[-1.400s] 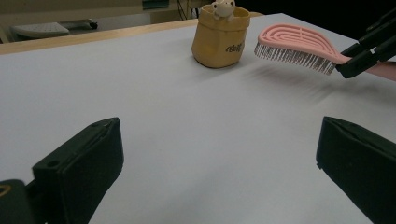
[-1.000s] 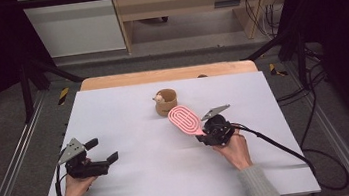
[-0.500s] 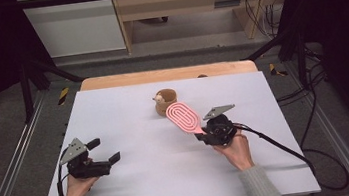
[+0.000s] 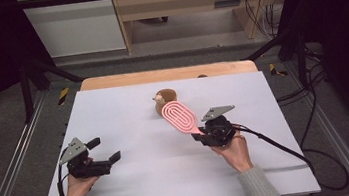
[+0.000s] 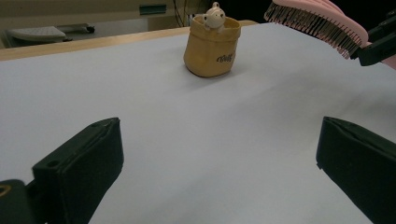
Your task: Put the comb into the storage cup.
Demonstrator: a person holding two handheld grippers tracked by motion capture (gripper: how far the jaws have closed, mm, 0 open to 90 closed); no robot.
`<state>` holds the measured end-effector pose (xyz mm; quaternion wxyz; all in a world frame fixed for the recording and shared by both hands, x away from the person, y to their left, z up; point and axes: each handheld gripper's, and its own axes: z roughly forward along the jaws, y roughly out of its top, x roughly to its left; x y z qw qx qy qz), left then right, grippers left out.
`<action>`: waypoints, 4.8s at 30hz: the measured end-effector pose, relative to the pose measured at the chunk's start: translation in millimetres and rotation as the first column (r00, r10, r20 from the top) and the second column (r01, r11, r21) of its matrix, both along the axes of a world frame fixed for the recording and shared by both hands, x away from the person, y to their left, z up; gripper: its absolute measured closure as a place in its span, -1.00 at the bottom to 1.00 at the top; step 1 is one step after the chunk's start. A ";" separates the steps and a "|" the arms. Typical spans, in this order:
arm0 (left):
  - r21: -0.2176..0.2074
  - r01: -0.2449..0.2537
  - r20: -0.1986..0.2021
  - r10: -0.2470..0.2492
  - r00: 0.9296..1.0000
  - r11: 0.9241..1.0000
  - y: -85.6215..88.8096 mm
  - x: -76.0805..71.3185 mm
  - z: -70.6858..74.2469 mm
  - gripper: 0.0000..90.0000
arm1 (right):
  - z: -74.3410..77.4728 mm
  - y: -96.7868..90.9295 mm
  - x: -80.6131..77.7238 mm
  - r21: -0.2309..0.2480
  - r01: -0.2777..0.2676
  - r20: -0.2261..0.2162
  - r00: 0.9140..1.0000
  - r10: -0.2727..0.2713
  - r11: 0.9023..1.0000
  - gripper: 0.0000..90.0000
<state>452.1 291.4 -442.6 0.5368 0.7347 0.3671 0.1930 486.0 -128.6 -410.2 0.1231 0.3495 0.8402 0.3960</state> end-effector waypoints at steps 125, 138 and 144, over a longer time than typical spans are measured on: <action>-0.207 0.097 -0.012 -0.102 0.995 0.973 -97.1 15.2 52.8 -1.00 | 4.8 17.6 -16.6 0.105 -0.096 0.119 0.989 0.084 0.990 0.56; -0.225 0.091 -0.030 -0.100 0.995 0.970 -112.1 20.7 53.0 -1.00 | 5.5 17.4 -17.3 0.111 -0.100 0.122 0.989 0.086 0.989 0.56; -0.233 0.085 -0.035 -0.096 0.995 0.969 -116.9 22.9 53.9 -1.00 | 5.5 17.6 -17.8 0.113 -0.100 0.124 0.989 0.086 0.988 0.56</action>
